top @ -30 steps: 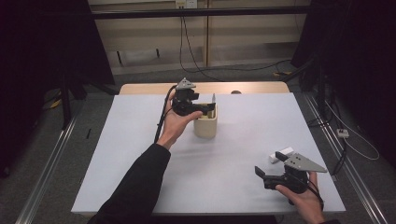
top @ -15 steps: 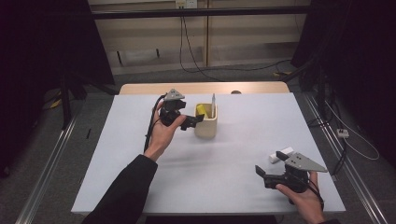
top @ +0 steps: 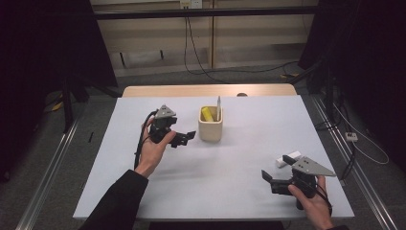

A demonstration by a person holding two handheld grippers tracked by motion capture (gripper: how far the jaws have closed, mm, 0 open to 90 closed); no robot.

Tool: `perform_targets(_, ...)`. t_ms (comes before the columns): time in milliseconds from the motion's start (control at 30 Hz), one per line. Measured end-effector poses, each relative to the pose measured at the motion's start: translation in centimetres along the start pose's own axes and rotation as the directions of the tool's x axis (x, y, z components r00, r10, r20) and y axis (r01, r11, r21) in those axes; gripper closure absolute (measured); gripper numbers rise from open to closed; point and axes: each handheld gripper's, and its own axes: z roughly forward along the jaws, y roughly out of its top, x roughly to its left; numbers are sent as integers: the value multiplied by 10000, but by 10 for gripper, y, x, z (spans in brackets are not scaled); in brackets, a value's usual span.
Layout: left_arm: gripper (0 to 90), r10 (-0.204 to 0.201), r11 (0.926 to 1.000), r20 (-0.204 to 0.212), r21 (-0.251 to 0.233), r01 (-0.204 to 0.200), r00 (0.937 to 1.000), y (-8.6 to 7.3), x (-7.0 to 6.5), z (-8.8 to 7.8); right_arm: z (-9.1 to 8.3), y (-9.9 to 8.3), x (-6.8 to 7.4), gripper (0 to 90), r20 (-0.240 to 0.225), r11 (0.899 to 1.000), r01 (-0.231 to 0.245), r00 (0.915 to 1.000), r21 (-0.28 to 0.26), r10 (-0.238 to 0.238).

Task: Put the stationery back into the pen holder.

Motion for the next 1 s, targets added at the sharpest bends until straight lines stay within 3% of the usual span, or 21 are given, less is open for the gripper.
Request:
perform_targets(200,61,-69,9997,-167,241,73,9998,-22,-6,-10,3,1,-4,51,-180,9998,-111,9998,150,114)
perform_targets(267,61,246,9996,-331,138,-241,9992,-26,-8,-14,2,2,-4,47,-398,9995,-230,9989,217,239)
perform_targets(433,61,408,9991,-482,156,-401,9980,-39,-14,-26,3,2,-5,48,-490,9994,-310,9983,135,316)
perform_targets(800,61,-93,9999,-563,-101,87,9984,-65,-18,-49,2,2,-5,49,-398,9997,-245,9989,70,248)
perform_targets(967,64,-157,9999,-609,-58,154,9980,-74,-20,-59,3,1,-6,49,-425,9998,-184,9989,76,187)
perform_targets(1000,64,-53,10000,-797,-81,47,9968,-76,-21,-61,3,1,-6,49,-394,9998,-184,9990,81,187)
